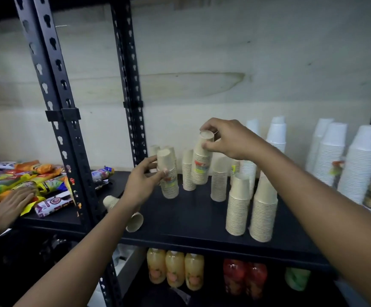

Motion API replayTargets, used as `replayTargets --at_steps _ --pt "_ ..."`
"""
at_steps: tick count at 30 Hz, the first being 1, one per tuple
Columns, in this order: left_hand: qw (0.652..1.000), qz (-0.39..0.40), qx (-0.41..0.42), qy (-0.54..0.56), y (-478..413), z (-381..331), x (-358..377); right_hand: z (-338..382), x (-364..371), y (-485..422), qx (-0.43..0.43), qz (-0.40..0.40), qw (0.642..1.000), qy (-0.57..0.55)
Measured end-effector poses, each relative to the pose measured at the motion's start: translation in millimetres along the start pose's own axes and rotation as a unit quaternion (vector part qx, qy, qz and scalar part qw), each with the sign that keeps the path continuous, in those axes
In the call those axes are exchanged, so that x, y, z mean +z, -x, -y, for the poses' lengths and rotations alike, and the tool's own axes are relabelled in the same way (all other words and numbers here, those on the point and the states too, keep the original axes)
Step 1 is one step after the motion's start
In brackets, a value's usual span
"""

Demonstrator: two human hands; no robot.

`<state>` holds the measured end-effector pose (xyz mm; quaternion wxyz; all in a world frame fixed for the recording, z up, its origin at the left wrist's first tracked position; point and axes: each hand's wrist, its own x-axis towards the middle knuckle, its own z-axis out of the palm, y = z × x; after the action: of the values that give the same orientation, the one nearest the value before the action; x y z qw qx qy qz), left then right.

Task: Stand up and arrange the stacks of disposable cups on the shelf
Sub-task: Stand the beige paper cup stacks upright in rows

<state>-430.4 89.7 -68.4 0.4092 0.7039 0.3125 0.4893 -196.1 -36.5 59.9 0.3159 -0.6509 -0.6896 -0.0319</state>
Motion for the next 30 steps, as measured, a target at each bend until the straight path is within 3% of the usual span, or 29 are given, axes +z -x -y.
replayTargets --at_steps 5,11,30 --pt "0.999 -0.007 -0.03 0.016 -18.2 12.8 37.0 -26.6 -6.0 7.6 0.045 0.067 0.996 -0.049" --pt "0.999 0.008 -0.052 0.007 -23.9 23.9 62.6 -40.6 15.4 6.0 0.061 0.131 0.989 -0.007" --pt "0.996 0.026 -0.086 -0.014 -26.8 40.4 70.2 -44.4 32.9 5.2 0.085 0.163 0.983 -0.004"
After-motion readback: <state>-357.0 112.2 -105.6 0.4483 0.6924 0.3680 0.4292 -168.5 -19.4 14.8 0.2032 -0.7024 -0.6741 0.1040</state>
